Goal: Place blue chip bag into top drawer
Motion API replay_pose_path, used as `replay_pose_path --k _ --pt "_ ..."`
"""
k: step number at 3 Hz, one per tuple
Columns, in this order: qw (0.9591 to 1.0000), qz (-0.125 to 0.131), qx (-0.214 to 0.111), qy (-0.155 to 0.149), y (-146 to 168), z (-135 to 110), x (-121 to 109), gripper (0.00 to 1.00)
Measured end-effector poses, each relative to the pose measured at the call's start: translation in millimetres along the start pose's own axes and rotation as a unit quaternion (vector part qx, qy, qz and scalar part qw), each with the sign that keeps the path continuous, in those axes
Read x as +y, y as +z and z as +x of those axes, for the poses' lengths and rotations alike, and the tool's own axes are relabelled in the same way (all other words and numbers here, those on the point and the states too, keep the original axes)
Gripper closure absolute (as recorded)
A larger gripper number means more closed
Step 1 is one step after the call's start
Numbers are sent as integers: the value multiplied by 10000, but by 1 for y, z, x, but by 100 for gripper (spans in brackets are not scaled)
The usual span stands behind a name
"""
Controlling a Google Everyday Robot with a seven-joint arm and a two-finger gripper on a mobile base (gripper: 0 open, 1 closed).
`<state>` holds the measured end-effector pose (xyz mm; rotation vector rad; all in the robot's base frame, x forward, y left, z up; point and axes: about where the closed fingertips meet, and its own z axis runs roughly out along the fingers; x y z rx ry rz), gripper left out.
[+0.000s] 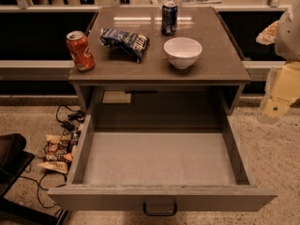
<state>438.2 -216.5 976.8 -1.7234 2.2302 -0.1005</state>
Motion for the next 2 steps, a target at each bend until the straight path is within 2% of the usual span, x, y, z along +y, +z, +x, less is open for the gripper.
replay_pose_path --k 1,2 --pt "10000 54 -9 -8 -1 -1 -1 0" --pt "9993 308 -92 -166 14 -19 -15 0"
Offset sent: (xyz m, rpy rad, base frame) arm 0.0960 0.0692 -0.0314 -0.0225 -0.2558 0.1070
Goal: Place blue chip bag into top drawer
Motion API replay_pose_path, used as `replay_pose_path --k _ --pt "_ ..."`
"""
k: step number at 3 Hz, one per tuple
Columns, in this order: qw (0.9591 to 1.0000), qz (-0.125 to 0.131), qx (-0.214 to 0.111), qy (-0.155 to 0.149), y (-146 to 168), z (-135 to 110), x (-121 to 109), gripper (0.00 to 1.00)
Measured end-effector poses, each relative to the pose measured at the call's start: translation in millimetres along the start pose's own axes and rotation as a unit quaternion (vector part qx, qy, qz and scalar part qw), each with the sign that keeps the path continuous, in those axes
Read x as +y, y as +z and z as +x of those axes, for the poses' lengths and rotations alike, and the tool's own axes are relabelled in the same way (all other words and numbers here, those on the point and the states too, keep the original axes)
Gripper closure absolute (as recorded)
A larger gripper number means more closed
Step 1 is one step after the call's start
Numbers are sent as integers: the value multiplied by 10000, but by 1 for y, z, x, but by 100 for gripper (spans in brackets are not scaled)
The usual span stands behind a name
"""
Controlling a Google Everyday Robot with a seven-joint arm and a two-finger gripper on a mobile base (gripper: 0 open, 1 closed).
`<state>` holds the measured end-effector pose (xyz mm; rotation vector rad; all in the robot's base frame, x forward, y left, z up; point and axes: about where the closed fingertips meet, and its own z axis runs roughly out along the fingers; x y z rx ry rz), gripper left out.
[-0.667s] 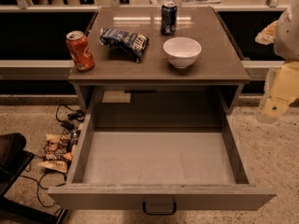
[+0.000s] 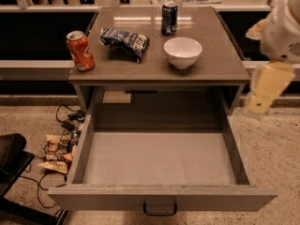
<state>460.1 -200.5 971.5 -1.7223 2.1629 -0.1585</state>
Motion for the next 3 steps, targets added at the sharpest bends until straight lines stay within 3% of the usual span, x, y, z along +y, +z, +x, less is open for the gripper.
replay_pose_path --k 1,2,3 --pt "9977 527 -218 -379 35 -50 -29 0" --pt "9913 1010 -598 -588 63 -111 -66 0" --pt "9875 1267 -875 -324 80 -162 -91 0"
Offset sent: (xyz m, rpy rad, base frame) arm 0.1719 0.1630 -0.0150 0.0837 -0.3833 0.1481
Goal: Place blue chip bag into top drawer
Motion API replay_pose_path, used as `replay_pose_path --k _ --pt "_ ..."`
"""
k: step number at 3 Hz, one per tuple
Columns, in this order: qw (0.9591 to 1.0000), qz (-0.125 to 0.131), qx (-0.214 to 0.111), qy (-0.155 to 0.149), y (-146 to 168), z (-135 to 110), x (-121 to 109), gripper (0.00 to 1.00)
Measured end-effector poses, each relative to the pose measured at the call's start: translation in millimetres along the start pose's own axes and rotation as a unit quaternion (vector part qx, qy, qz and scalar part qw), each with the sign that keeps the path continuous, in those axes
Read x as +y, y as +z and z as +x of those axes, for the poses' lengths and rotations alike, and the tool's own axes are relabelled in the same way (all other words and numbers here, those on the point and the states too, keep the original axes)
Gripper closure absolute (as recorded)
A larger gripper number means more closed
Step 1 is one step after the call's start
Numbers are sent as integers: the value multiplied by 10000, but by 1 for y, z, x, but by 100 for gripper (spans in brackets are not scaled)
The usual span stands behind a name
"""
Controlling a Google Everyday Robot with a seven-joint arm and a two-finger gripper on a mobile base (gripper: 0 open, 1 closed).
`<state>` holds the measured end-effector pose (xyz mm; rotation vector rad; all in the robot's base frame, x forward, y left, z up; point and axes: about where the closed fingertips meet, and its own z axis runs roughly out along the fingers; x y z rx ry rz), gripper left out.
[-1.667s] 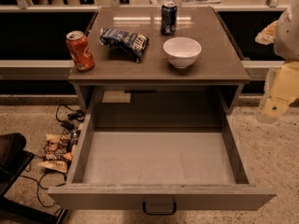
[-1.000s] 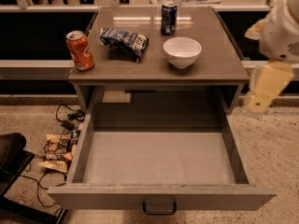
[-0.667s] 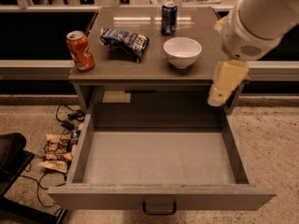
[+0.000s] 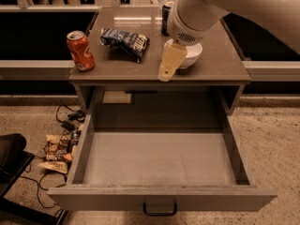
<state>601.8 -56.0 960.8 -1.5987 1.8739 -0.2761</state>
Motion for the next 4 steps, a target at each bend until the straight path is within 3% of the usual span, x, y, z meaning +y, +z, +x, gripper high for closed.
replay_pose_path --k 1,2,4 --pt "10000 0 0 -6 0 0 0 0" --pt "9999 104 -62 9 13 -7 -14 0" --pt "9981 487 -243 303 76 -55 -85 0"
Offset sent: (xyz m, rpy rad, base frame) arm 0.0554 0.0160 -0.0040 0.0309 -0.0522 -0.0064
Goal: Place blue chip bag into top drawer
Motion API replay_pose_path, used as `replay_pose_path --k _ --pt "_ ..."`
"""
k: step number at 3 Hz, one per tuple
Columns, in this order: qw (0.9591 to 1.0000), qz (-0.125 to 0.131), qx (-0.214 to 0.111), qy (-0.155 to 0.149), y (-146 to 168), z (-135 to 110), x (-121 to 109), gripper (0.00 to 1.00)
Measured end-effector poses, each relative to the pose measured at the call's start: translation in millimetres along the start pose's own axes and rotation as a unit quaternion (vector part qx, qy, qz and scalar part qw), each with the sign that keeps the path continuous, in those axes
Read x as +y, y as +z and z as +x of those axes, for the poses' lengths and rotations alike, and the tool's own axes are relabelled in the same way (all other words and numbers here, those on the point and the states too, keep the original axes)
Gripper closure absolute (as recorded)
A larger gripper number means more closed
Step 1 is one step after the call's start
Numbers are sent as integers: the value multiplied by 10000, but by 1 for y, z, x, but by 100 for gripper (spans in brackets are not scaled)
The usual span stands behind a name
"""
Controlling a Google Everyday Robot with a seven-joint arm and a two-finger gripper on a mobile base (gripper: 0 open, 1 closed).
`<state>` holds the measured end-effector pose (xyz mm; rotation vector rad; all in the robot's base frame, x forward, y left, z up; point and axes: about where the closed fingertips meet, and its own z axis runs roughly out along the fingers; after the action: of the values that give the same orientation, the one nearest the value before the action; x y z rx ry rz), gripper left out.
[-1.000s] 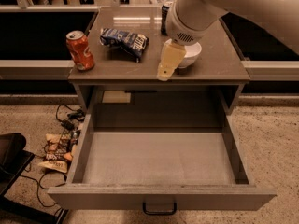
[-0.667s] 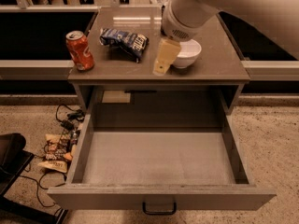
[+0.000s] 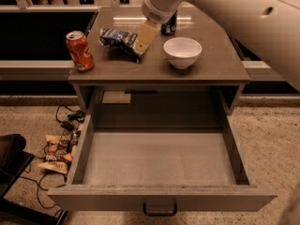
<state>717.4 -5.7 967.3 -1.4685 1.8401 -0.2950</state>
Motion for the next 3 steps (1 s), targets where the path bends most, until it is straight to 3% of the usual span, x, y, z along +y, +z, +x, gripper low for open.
replay_pose_path --k 1,3 --pt "9988 120 -266 389 38 -22 -9 0" --pt "9882 128 -1035 1118 107 -57 4 0"
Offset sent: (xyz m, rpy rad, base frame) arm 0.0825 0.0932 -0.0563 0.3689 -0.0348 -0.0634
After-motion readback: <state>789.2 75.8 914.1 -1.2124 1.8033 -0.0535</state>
